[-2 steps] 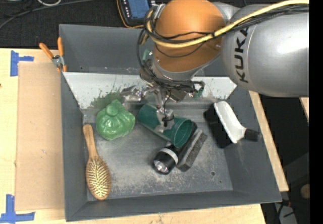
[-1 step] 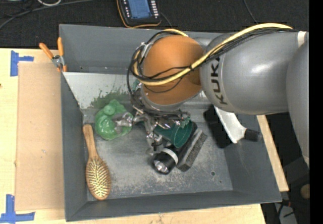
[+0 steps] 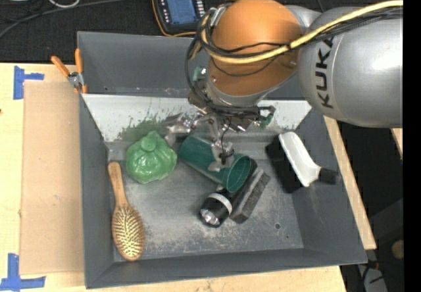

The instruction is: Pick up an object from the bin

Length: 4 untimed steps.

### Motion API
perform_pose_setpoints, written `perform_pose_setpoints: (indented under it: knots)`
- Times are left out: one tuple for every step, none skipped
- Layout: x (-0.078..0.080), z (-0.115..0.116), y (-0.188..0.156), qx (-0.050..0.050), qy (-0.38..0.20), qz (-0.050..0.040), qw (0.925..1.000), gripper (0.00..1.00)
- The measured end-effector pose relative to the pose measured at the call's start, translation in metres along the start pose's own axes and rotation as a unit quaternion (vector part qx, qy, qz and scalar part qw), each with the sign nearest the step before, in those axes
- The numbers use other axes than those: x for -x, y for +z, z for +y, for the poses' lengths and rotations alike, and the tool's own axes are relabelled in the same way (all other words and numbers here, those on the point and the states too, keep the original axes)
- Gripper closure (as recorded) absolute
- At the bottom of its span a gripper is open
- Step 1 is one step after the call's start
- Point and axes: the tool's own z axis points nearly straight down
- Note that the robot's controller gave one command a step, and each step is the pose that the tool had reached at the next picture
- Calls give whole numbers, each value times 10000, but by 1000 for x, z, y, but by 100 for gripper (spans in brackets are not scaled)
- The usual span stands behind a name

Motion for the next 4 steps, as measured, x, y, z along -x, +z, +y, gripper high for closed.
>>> perform_pose_setpoints:
  knots:
    - [-17,-24,5,-13,141,-35,9999,0]
    - [-39,-10,-38,6,-1001,-7,9950,0]
    - [-72,-16,-6,32,-1065,19,9943,0]
    - [-91,-12,-26,4,-1096,-18,9940,0]
